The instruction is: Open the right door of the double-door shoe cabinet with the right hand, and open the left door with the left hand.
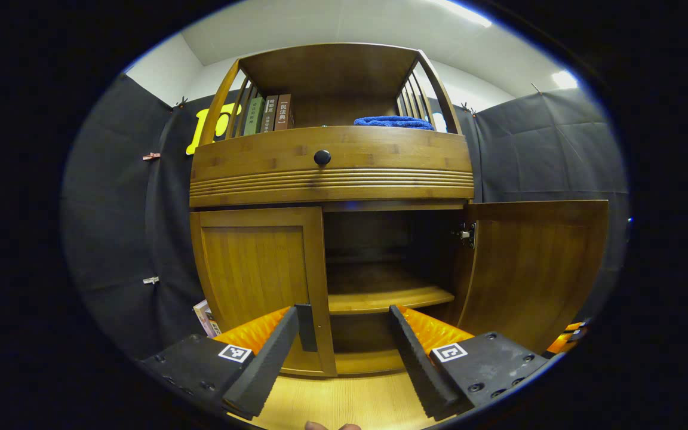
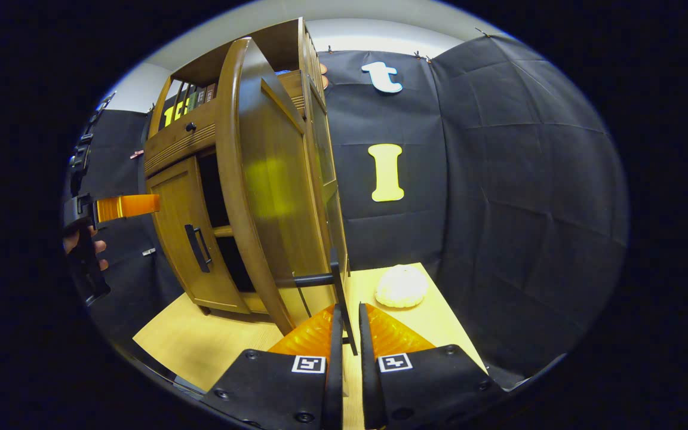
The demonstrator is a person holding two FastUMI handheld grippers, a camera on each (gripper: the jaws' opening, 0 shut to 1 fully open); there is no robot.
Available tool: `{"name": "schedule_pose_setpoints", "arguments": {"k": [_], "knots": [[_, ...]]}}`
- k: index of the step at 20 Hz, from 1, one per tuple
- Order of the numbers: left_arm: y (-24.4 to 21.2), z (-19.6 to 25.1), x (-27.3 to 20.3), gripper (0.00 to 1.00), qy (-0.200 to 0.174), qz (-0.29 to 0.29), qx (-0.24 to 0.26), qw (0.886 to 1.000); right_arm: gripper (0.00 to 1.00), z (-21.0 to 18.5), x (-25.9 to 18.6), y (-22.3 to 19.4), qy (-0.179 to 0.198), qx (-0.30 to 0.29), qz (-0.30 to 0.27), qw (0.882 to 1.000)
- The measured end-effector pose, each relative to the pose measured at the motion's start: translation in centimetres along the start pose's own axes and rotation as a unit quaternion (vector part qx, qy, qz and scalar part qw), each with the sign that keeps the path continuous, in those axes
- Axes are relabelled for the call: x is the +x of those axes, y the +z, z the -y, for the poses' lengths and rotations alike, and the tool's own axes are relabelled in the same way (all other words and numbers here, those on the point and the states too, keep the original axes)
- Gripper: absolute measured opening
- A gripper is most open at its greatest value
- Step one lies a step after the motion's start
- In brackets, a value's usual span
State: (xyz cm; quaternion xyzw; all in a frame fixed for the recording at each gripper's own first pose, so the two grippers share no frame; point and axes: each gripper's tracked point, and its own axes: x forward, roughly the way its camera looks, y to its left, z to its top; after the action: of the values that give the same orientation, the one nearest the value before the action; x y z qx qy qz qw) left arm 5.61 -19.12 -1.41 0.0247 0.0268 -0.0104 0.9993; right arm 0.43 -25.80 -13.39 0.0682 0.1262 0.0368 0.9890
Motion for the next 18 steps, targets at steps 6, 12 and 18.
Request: {"name": "schedule_pose_setpoints", "arguments": {"k": [6,12,18], "knots": [[-0.9,0.3,1.2,0.92,0.004,-0.007,0.002,1.000,0.21,0.7,-1.2,0.9,-0.001,-0.013,0.014,1.000],[-2.3,-1.0,3.3,0.95,0.008,-0.013,0.005,1.000,0.83,3.9,-3.1,4.8,-0.051,-0.012,0.087,0.995],[-7.0,-4.7,8.2,0.92,0.036,-0.033,0.024,0.999,1.00,4.9,-5.7,4.7,-0.057,0.030,0.083,0.994]]}}
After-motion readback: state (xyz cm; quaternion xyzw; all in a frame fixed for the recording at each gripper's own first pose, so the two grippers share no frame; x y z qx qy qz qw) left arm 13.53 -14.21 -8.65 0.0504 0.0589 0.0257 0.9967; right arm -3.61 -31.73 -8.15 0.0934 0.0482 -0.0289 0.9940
